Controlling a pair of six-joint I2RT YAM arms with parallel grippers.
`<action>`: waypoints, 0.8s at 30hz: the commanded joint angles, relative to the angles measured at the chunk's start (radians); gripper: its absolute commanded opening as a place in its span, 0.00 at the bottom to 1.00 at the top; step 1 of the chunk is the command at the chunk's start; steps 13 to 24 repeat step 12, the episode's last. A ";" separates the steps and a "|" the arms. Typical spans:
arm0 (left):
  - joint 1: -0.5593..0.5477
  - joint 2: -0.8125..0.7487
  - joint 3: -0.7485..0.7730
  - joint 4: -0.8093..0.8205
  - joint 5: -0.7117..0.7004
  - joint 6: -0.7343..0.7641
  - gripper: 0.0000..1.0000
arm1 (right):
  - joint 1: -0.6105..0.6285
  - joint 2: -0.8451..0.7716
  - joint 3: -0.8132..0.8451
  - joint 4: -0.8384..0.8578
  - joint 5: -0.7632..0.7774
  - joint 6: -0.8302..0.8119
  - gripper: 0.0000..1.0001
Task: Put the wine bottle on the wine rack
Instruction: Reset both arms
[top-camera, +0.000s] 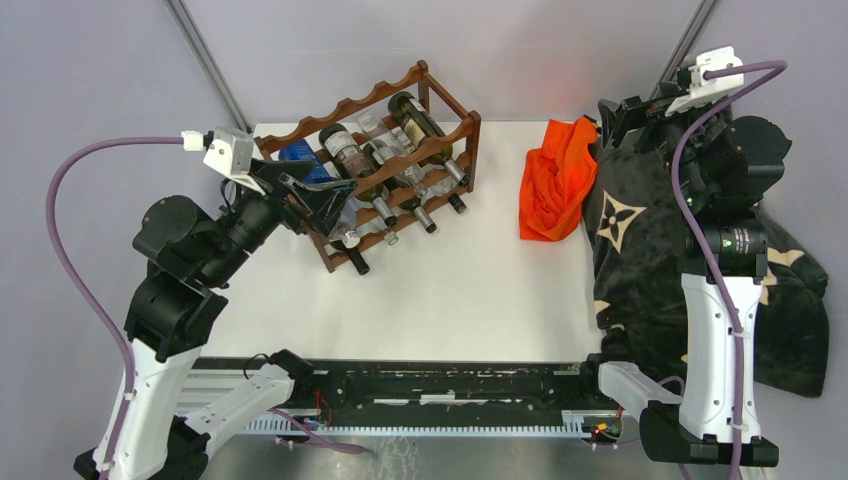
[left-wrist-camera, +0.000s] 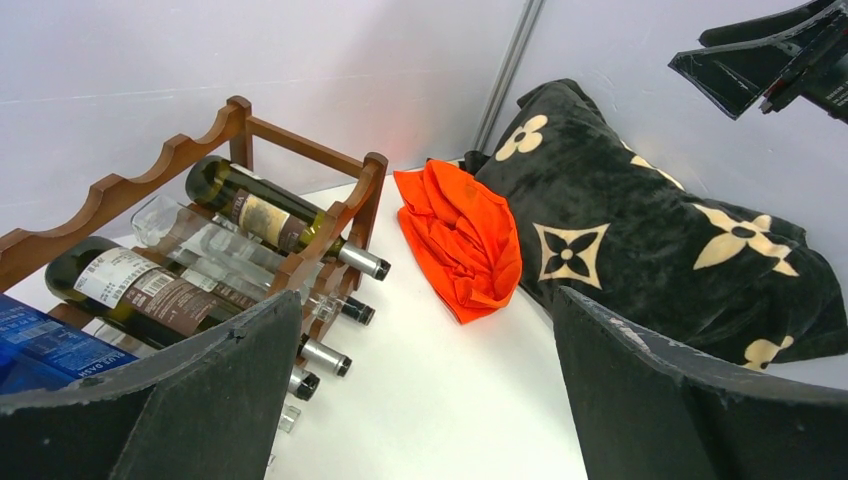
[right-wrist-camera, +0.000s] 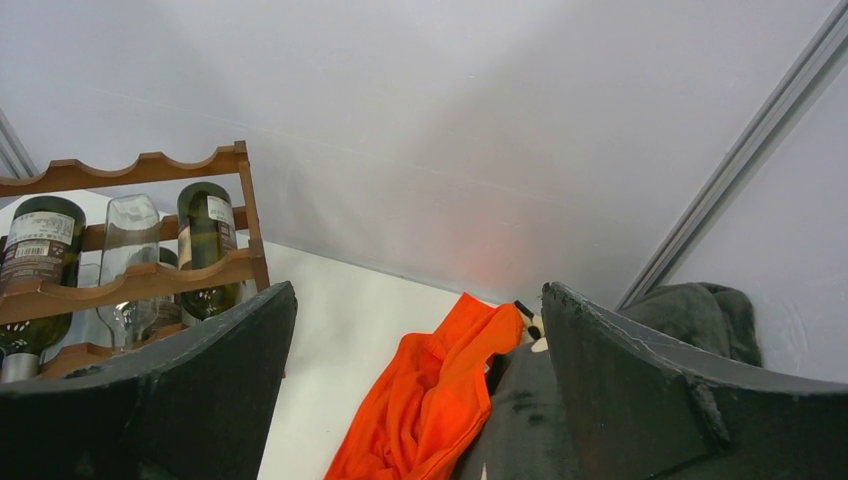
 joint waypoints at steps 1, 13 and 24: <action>0.004 0.000 0.009 0.036 0.013 0.047 1.00 | -0.005 -0.005 0.037 0.051 0.016 -0.021 0.98; 0.004 -0.009 0.006 0.037 0.020 0.042 1.00 | -0.005 -0.017 0.016 0.059 0.026 -0.025 0.98; 0.004 -0.009 0.006 0.037 0.020 0.042 1.00 | -0.005 -0.017 0.016 0.059 0.026 -0.025 0.98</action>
